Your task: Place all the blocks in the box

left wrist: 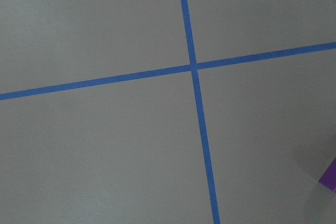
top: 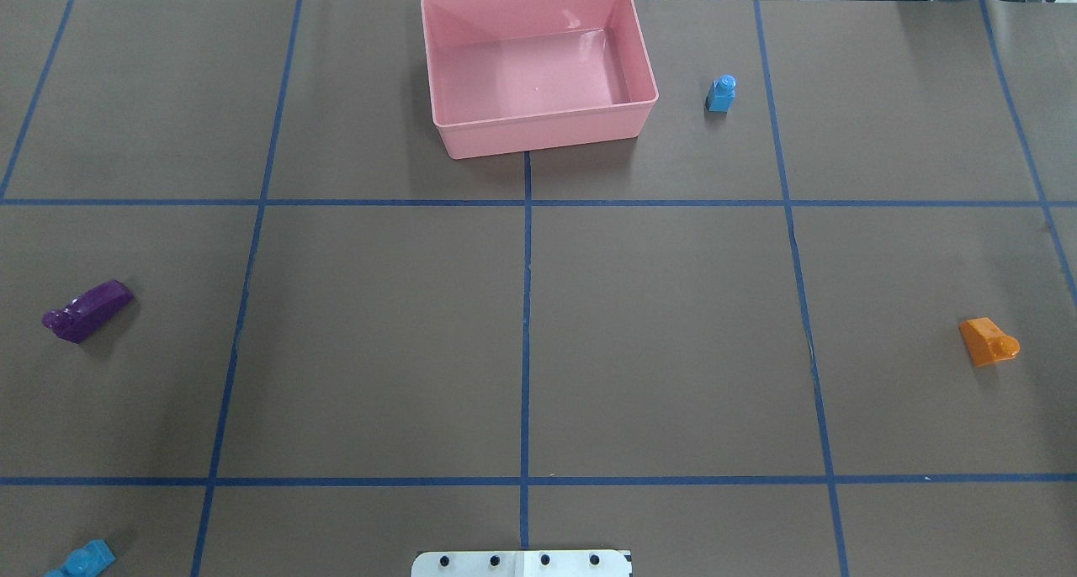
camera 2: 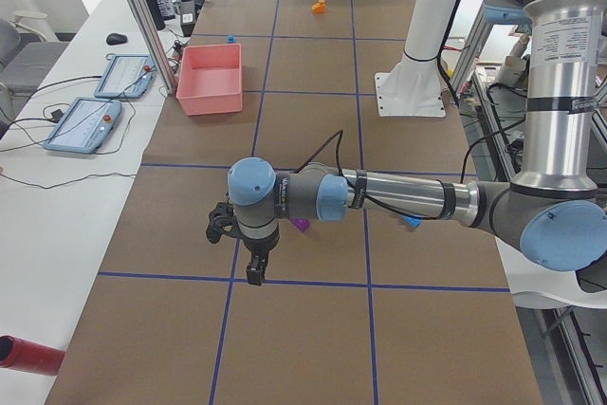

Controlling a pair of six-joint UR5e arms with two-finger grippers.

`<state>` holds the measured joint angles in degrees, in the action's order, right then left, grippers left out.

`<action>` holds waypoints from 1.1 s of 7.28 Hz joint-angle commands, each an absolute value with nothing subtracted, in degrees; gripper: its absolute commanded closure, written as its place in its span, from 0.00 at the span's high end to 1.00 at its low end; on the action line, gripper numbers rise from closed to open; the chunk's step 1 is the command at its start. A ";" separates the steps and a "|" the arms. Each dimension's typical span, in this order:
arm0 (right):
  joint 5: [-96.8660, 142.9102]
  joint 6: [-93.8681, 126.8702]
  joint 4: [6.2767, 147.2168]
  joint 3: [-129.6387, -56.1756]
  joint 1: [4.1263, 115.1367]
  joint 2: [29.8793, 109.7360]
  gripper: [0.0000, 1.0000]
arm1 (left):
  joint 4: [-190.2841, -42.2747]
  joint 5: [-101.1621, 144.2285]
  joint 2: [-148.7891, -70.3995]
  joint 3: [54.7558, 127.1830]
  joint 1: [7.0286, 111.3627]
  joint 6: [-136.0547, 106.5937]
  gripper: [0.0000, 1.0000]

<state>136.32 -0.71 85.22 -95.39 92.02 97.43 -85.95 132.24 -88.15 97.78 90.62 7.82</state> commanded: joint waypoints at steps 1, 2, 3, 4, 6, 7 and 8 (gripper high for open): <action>136.41 -1.31 85.17 -95.54 92.02 97.12 1.00 | -85.96 132.10 -88.42 98.08 90.53 7.91 1.00; 136.75 -0.88 85.08 -95.89 91.33 96.95 1.00 | -85.87 132.62 -88.59 98.43 90.61 7.91 1.00; 136.76 -0.79 84.73 -96.32 89.84 96.86 1.00 | -86.13 132.54 -89.12 99.31 90.18 7.91 1.00; 137.63 -0.36 84.99 -98.16 88.87 96.86 1.00 | -87.61 132.28 -89.56 100.36 89.04 7.91 1.00; 138.08 1.13 84.99 -100.20 84.39 95.54 1.00 | -89.03 132.80 -89.73 102.38 88.42 7.82 1.00; 138.42 7.93 84.56 -100.37 82.20 95.54 1.00 | -89.03 132.80 -90.87 102.04 87.98 7.82 1.00; 137.82 13.74 80.29 -100.98 78.44 95.89 1.00 | -88.95 132.89 -90.88 102.82 86.76 7.74 1.00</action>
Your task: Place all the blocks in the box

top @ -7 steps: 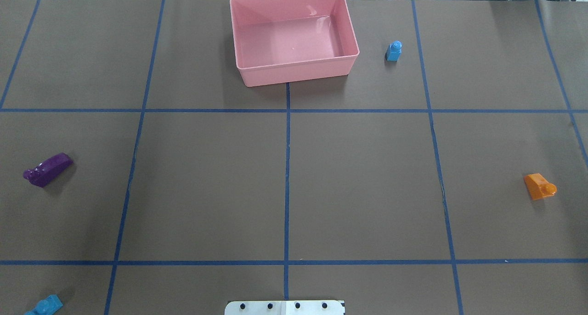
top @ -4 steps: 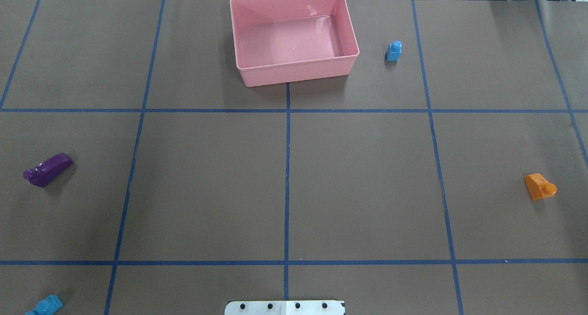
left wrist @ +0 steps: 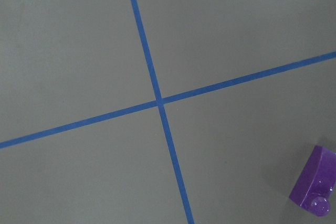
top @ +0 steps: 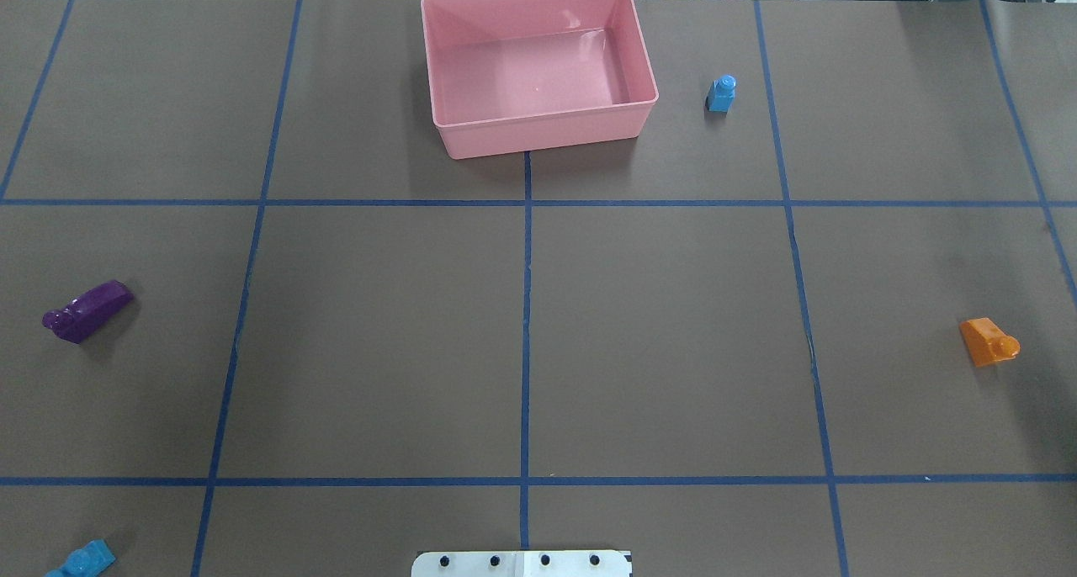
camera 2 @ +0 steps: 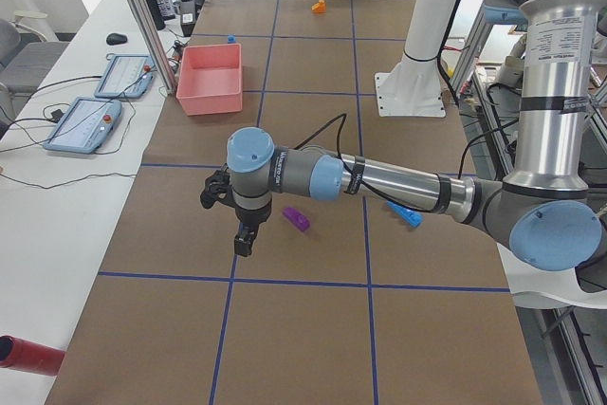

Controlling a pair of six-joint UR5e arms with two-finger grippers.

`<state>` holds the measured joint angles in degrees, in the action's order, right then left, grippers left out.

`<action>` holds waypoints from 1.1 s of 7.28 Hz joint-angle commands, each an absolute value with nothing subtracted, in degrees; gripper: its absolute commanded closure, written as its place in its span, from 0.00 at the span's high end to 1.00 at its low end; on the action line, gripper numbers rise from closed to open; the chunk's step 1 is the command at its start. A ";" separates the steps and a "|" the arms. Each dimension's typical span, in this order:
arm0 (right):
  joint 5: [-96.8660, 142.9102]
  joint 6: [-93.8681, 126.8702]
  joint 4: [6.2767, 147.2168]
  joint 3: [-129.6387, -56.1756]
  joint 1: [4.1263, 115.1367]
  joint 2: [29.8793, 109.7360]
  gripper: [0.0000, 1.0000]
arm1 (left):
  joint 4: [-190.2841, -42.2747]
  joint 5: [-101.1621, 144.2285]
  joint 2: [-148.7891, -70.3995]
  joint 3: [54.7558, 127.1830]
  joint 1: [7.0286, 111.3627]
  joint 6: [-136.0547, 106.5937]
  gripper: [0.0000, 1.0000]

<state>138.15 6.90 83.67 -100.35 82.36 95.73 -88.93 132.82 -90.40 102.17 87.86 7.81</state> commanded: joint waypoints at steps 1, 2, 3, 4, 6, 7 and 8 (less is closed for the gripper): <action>136.59 21.37 74.94 -100.73 74.66 96.15 1.00 | -88.95 132.80 -90.88 103.18 86.75 7.56 1.00; 133.01 28.06 69.92 -100.72 70.44 96.41 1.00 | -89.21 132.80 -90.97 103.71 86.75 3.21 1.00; 130.89 34.74 65.61 -100.64 64.57 96.50 1.00 | -91.65 132.80 -90.88 103.88 86.49 -0.14 1.00; 126.52 37.15 63.91 -100.63 59.55 96.50 1.00 | -91.93 132.89 -90.88 103.89 86.48 -0.26 1.00; 126.13 36.66 63.63 -99.15 55.56 97.90 1.00 | -91.93 132.89 -90.97 103.89 86.48 -0.35 1.00; 126.65 36.22 63.63 -99.05 55.46 99.39 1.00 | -91.93 132.89 -90.97 103.89 86.48 -0.35 1.00; 126.82 34.38 63.72 -99.05 55.37 101.14 1.00 | -92.02 132.89 -90.97 103.97 86.48 -0.35 1.00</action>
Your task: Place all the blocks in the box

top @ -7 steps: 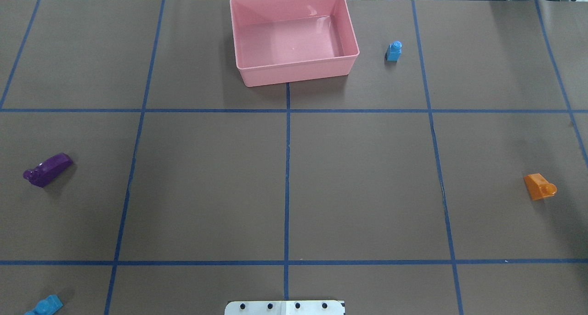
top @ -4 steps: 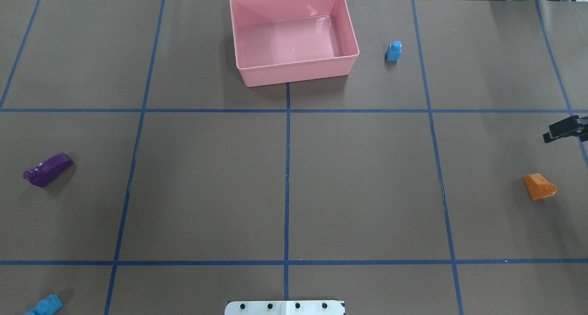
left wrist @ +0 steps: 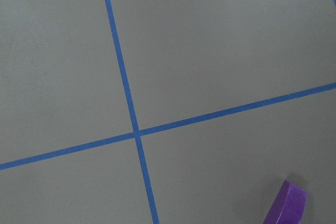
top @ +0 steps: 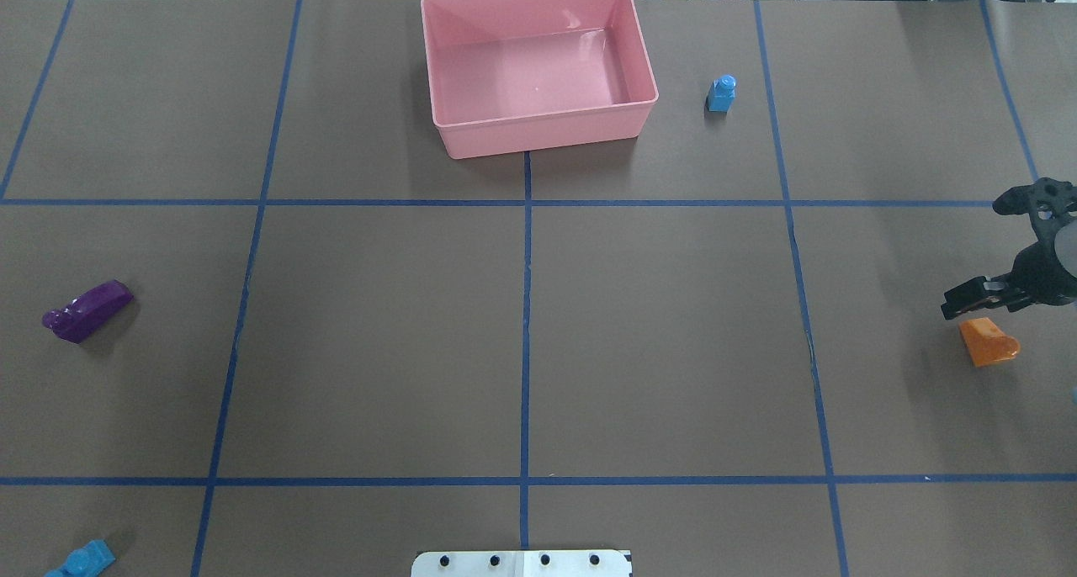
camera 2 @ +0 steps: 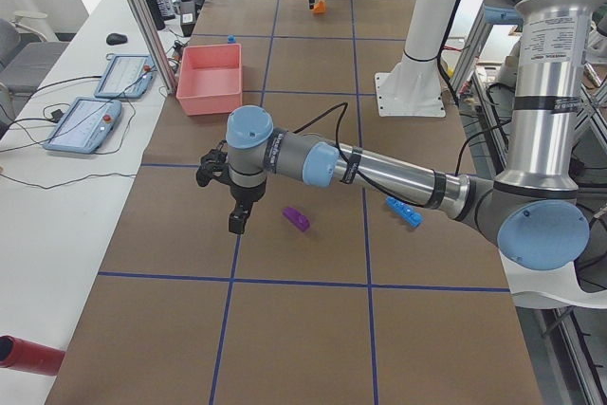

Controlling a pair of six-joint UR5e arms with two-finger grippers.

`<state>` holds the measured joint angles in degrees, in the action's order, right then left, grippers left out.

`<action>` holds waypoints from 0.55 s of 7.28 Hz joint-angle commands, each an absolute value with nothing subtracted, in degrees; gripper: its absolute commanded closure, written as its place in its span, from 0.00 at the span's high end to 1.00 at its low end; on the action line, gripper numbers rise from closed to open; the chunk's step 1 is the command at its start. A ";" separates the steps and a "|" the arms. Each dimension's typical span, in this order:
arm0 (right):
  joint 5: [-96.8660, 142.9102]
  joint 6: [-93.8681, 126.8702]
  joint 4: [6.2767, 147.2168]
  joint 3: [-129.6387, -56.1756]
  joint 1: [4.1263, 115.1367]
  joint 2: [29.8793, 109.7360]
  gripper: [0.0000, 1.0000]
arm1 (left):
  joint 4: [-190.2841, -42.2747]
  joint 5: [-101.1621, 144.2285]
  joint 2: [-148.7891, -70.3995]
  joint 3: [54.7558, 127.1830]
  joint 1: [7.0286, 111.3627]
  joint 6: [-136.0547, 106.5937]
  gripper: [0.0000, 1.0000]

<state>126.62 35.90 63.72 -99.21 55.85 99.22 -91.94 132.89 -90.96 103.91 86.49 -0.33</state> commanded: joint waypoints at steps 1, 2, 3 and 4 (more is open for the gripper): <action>126.91 32.02 63.63 -99.05 55.37 102.73 1.00 | -92.11 132.89 -90.97 103.97 86.48 -0.35 1.00; 127.09 31.99 63.72 -98.97 55.20 102.92 0.98 | -92.11 132.89 -90.97 103.97 86.48 -0.26 1.00; 127.18 32.25 63.81 -98.36 55.11 102.66 0.77 | -92.11 133.41 -90.97 103.97 86.48 -0.26 1.00; 127.87 32.69 63.81 -97.74 54.93 102.13 0.16 | -92.02 134.11 -90.97 104.15 86.48 -0.26 1.00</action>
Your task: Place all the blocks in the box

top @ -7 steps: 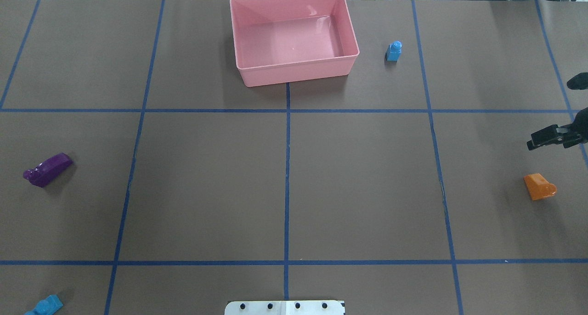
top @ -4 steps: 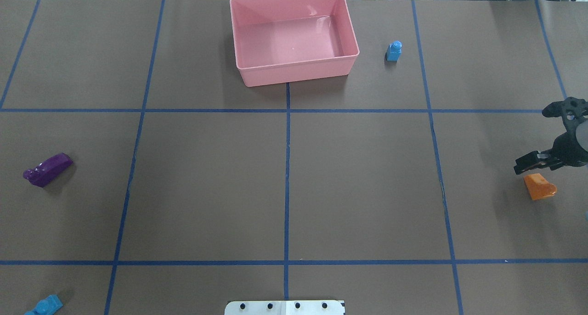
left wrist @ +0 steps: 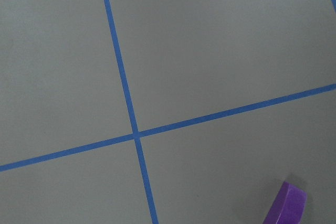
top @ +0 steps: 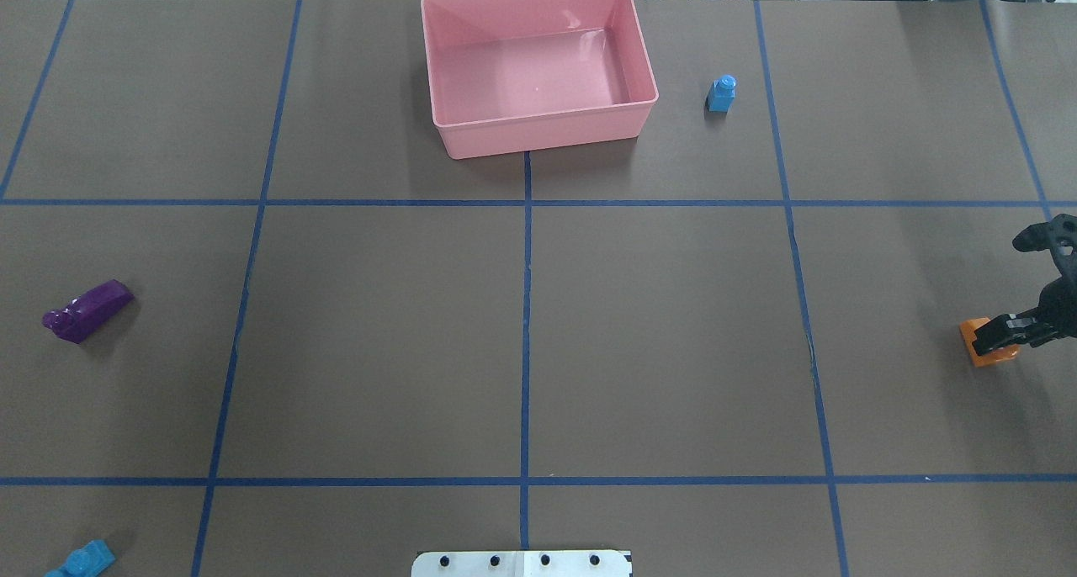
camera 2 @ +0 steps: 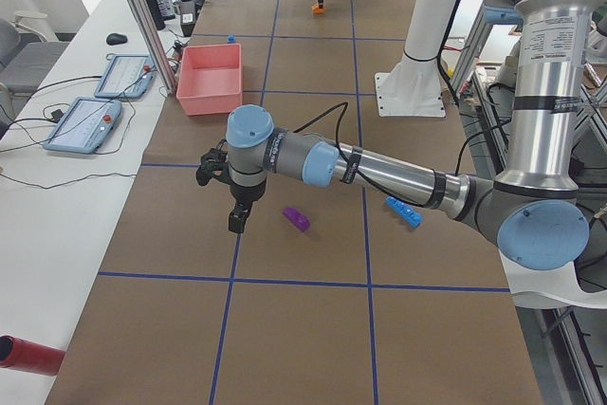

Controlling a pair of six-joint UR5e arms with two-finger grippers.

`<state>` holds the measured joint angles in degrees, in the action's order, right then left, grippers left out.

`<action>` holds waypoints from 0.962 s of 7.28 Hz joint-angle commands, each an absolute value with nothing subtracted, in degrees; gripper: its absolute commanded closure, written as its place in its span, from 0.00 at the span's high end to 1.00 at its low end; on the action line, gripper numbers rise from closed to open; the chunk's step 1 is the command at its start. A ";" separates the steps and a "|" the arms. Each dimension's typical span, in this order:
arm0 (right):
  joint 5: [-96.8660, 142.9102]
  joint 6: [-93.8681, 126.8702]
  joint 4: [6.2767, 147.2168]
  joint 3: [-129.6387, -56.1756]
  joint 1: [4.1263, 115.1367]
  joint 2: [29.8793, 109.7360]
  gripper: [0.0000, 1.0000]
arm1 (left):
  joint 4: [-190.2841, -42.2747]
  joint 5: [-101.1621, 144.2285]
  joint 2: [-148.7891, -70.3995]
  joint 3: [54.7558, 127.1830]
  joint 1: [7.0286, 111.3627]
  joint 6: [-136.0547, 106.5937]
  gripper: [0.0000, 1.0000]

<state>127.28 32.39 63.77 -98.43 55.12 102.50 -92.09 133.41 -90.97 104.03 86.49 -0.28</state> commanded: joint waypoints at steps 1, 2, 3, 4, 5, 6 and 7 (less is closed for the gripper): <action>127.88 32.43 63.81 -97.65 54.84 101.26 0.00 | -92.11 134.12 -90.97 104.15 86.48 -0.26 1.00; 127.88 32.61 63.63 -97.73 54.84 101.08 0.00 | -92.11 134.12 -91.05 104.15 86.48 -0.35 1.00; 129.53 32.69 63.63 -98.95 55.10 101.16 0.00 | -92.02 134.12 -91.05 104.15 86.40 -0.61 1.00; 134.51 32.70 63.81 -100.44 57.72 100.99 0.00 | -92.28 134.03 -90.97 104.50 84.22 -4.01 1.00; 136.91 32.70 64.16 -102.37 62.01 100.99 0.00 | -95.59 133.60 -90.01 105.02 81.15 -5.78 1.00; 137.28 32.78 64.60 -104.48 65.18 100.99 0.00 | -100.15 133.16 -87.04 105.03 78.95 -5.54 1.00; 138.50 33.13 66.17 -105.63 66.78 100.20 0.00 | -104.55 132.20 -85.36 105.03 76.05 -5.62 1.00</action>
